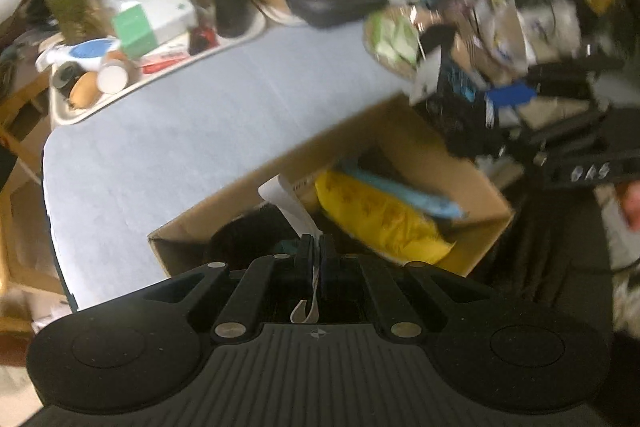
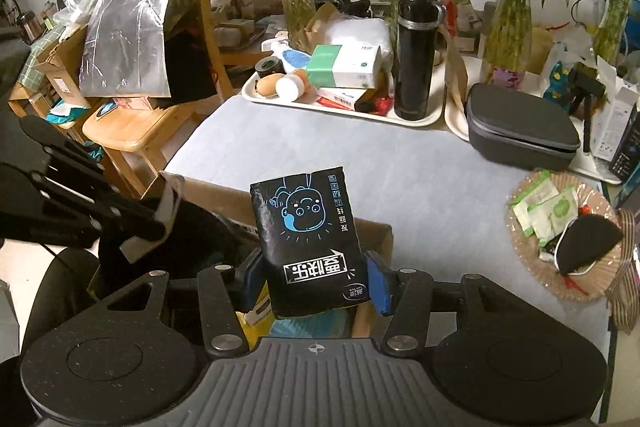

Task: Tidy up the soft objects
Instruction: 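Drop the white strip into the box while the right tool releases the black pack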

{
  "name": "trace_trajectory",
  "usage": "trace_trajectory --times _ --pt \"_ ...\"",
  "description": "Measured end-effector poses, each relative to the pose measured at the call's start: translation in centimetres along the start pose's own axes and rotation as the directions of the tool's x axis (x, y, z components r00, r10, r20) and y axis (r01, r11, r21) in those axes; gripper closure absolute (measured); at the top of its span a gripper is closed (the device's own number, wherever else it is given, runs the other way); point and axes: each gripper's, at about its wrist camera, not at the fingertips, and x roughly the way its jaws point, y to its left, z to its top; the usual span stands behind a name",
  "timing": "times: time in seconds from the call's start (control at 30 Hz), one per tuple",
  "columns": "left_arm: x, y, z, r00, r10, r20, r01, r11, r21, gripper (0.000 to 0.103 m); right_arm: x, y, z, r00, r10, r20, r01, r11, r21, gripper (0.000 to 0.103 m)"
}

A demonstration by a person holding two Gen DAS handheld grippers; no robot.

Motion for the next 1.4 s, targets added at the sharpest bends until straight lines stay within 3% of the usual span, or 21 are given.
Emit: trace_trajectory --times 0.1,0.17,0.23,0.33,0.57,0.83,0.9,0.97,1.2,1.27,1.4 --pt "0.8 -0.3 -0.5 0.999 0.043 -0.026 -0.042 0.998 0.039 0.074 -0.2 -0.2 -0.3 1.000 -0.002 0.006 0.002 1.000 0.018 0.048" --pt "0.7 -0.4 -1.2 0.999 0.048 -0.002 -0.048 0.998 0.037 0.059 -0.3 -0.5 -0.6 1.000 -0.005 0.008 0.004 0.999 0.031 0.048" --pt "0.2 -0.8 -1.8 0.997 0.067 0.030 -0.068 0.997 0.034 0.055 -0.3 -0.8 -0.9 1.000 -0.006 0.005 0.005 0.999 0.045 0.048" --pt "-0.5 -1.5 -3.0 0.986 0.141 0.087 -0.146 0.988 0.044 0.055 -0.3 -0.9 -1.4 1.000 -0.002 -0.002 0.002 0.999 0.054 0.048" --pt "-1.7 -2.0 -4.8 0.959 0.234 0.157 -0.233 0.972 -0.026 0.055 0.1 -0.8 -1.7 0.999 0.021 -0.030 -0.018 0.996 0.091 0.048" --pt "-3.2 -1.4 -6.1 0.938 0.273 0.213 -0.251 0.960 -0.127 0.055 1.8 -0.6 -1.0 0.997 0.017 -0.075 -0.007 0.990 0.139 0.047" --pt "-3.3 -1.3 -6.3 0.933 0.285 0.219 -0.257 0.955 -0.147 0.055 2.8 -0.6 -0.8 0.995 0.040 -0.092 -0.026 0.988 0.152 0.040" --pt "-3.5 -1.1 -6.6 0.930 0.291 0.226 -0.257 0.952 -0.167 0.055 3.2 -0.4 -0.9 0.996 0.029 -0.079 -0.017 0.988 0.152 0.012" --pt "-4.3 -0.6 -7.1 0.918 0.311 0.247 -0.253 0.937 -0.240 0.053 2.0 1.0 -1.6 1.000 -0.021 0.005 0.021 0.995 0.102 0.000" --pt "-4.4 -0.6 -7.3 0.915 0.316 0.252 -0.253 0.934 -0.253 0.042 1.3 1.6 -2.0 0.998 -0.055 0.028 0.053 0.996 0.068 0.000" --pt "-4.8 -1.0 -7.8 0.902 0.330 0.277 -0.256 0.928 -0.271 0.038 0.2 2.8 -2.8 0.994 -0.094 0.064 0.093 0.995 0.028 0.000"
